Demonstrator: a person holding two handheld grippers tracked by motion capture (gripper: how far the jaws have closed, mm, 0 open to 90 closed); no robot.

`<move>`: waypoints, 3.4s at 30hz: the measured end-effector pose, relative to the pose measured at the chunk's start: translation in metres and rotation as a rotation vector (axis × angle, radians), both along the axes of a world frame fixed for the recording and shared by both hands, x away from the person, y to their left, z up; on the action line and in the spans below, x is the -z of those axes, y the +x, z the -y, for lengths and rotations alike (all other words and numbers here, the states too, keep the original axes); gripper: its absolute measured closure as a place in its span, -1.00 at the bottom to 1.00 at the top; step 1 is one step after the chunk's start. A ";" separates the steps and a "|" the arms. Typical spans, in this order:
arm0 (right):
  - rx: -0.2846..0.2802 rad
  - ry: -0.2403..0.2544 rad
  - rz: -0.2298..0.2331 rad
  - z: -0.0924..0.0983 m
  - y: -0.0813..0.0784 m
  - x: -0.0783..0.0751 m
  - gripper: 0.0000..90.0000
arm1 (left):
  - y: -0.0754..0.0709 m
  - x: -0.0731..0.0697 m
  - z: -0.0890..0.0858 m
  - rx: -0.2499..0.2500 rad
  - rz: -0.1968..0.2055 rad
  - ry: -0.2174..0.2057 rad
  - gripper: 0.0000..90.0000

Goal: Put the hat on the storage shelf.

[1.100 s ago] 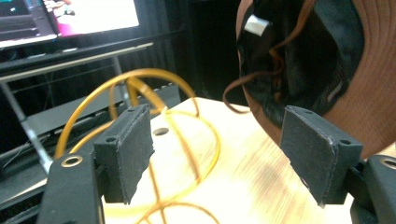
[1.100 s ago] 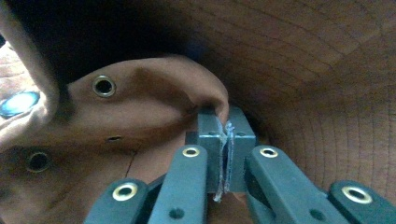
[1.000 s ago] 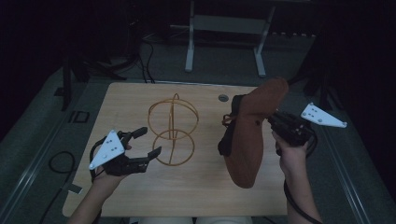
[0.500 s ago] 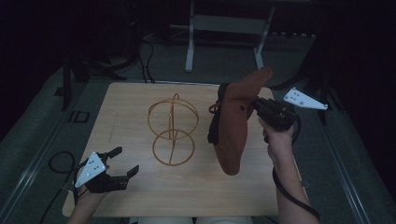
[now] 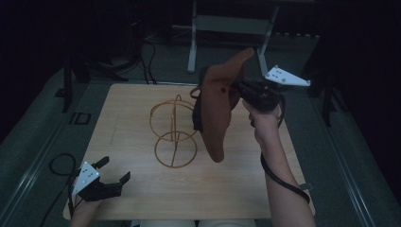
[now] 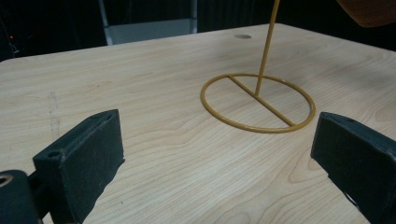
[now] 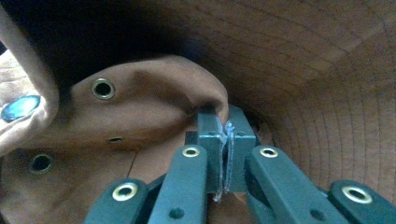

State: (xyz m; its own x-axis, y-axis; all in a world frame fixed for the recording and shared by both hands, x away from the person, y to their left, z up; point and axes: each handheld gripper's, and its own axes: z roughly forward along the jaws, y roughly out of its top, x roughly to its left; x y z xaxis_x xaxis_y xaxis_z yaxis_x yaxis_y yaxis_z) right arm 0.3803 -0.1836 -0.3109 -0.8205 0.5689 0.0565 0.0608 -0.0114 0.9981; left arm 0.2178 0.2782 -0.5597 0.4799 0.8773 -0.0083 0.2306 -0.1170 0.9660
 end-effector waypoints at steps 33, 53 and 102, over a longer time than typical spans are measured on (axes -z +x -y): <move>-0.192 -0.337 -0.170 -0.149 0.033 0.038 0.34 | -0.004 0.007 -0.011 -0.008 0.004 -0.054 -0.93; -0.215 -0.292 -0.194 -0.125 0.027 0.041 -0.62 | -0.004 0.009 -0.011 -0.017 -0.003 -0.062 -0.93; 0.040 -0.294 -0.229 0.036 0.010 0.133 -0.68 | -0.002 0.015 -0.008 -0.015 -0.017 -0.051 -0.90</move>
State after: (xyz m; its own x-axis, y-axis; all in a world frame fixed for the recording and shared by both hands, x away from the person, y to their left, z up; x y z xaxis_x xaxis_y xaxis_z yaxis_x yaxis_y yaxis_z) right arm 0.3902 -0.2200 -0.4439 -0.7820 0.6198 0.0654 0.2883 0.2667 0.9197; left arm 0.2154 0.2858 -0.5749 0.4659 0.8828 -0.0608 0.2485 -0.0645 0.9665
